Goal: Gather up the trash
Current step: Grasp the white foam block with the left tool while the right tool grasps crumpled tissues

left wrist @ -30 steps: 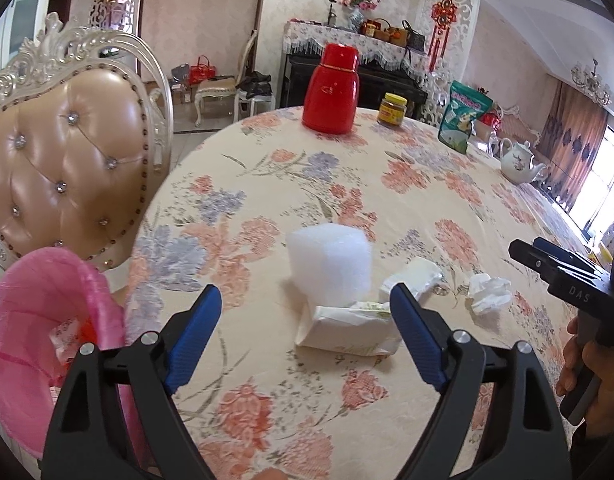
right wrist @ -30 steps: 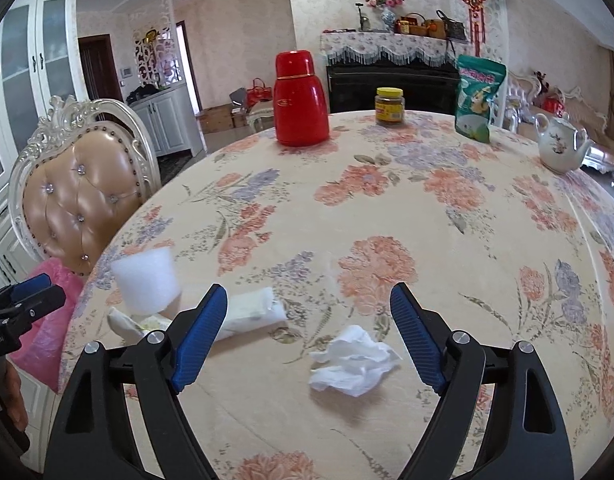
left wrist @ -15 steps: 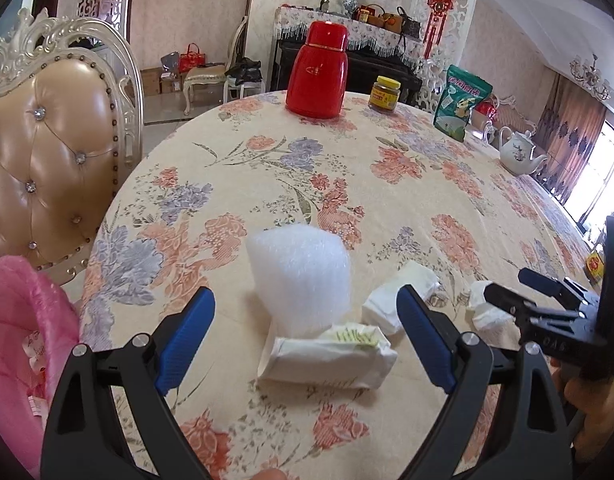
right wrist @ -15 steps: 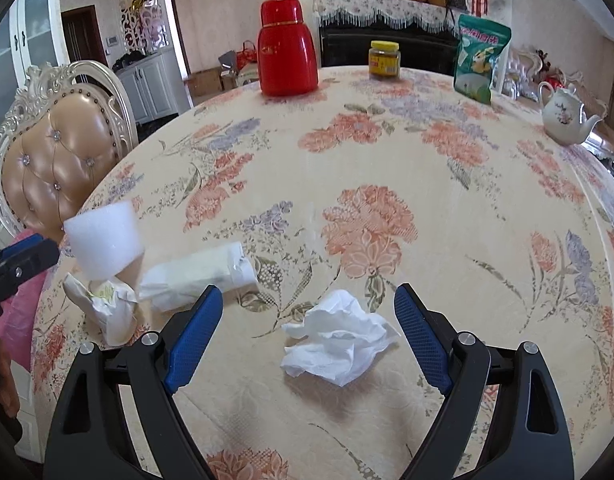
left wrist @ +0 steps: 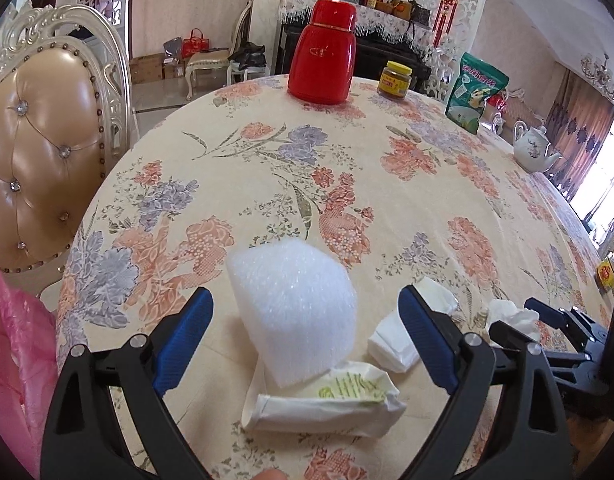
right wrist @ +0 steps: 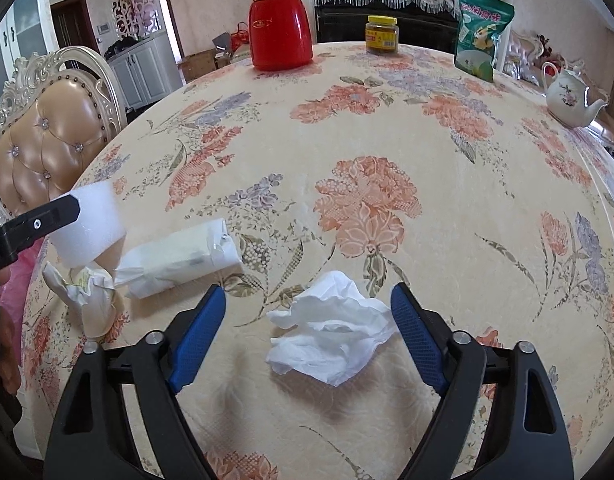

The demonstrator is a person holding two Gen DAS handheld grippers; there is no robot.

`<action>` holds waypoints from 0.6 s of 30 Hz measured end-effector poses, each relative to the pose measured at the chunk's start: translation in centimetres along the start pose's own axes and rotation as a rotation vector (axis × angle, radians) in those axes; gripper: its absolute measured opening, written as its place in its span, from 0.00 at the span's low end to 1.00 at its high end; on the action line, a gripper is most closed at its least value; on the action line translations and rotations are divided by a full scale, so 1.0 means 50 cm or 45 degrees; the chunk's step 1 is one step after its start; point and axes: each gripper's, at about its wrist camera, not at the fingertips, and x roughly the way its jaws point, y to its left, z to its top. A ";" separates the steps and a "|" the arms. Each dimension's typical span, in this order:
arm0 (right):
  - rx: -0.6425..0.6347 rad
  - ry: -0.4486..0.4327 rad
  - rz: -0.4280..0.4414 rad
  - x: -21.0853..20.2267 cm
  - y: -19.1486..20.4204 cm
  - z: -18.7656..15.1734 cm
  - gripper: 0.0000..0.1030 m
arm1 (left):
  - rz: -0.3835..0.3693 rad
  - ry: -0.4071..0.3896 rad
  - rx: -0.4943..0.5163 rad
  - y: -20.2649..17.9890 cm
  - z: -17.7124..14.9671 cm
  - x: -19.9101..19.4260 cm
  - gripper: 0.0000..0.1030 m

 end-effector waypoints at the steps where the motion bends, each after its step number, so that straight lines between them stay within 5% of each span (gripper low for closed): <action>1: 0.001 0.006 0.001 0.002 -0.001 0.000 0.71 | 0.006 0.006 0.002 -0.001 0.001 0.006 0.88; 5: 0.003 0.020 0.000 0.008 -0.004 -0.002 0.64 | 0.026 0.034 0.014 -0.001 0.003 0.023 0.85; 9: 0.002 0.040 0.006 0.015 -0.003 -0.004 0.47 | 0.046 0.071 0.028 -0.001 0.000 0.037 0.62; 18: -0.011 0.031 0.034 0.011 0.003 -0.007 0.20 | 0.040 0.057 0.040 0.008 -0.013 0.017 0.60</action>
